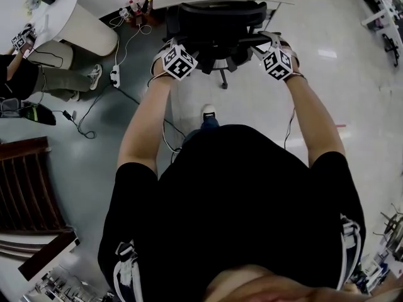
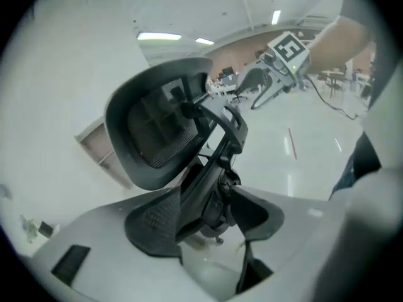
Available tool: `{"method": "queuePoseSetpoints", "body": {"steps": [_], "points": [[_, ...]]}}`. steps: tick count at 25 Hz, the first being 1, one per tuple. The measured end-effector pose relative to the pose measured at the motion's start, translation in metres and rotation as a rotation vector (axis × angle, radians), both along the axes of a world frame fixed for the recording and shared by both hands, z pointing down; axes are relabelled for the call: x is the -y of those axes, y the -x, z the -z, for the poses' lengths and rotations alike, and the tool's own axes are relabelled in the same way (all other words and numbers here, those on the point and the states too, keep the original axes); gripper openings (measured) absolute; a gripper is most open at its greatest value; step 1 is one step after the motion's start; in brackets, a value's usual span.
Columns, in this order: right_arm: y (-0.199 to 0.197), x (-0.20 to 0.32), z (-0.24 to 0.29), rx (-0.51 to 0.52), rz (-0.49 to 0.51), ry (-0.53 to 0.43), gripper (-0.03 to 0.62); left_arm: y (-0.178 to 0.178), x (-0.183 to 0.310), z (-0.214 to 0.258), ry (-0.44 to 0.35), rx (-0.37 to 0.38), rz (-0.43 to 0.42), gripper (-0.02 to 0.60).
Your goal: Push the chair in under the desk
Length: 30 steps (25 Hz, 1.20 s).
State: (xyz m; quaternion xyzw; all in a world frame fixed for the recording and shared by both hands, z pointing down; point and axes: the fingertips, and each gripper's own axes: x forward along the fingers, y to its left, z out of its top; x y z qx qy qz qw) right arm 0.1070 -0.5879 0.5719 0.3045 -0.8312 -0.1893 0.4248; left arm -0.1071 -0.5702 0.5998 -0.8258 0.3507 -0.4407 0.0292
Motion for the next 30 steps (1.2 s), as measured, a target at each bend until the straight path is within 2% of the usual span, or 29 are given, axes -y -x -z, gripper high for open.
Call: {"method": "queuePoseSetpoints", "body": {"steps": [5, 12, 14, 17, 21, 30], "points": [[-0.004, -0.026, 0.024, 0.197, -0.115, 0.016, 0.204, -0.005, -0.025, 0.031, -0.087, -0.166, 0.053, 0.247], [-0.028, -0.056, 0.042, 0.469, -0.299, 0.084, 0.151, -0.012, -0.061, 0.042, -0.095, -0.332, 0.105, 0.238], [-0.034, -0.062, 0.043, 0.524, -0.332, 0.109, 0.140, -0.014, -0.071, 0.047, -0.087, -0.386, 0.120, 0.184], [-0.044, -0.072, 0.043, 0.575, -0.366, 0.134, 0.121, -0.016, -0.081, 0.052, -0.082, -0.463, 0.150, 0.134], [-0.051, -0.085, 0.045, 0.618, -0.395, 0.143, 0.091, -0.015, -0.093, 0.057, -0.075, -0.526, 0.179, 0.109], [-0.054, -0.103, 0.060, 0.678, -0.410, 0.129, 0.051, -0.019, -0.113, 0.061, -0.074, -0.554, 0.197, 0.078]]}}
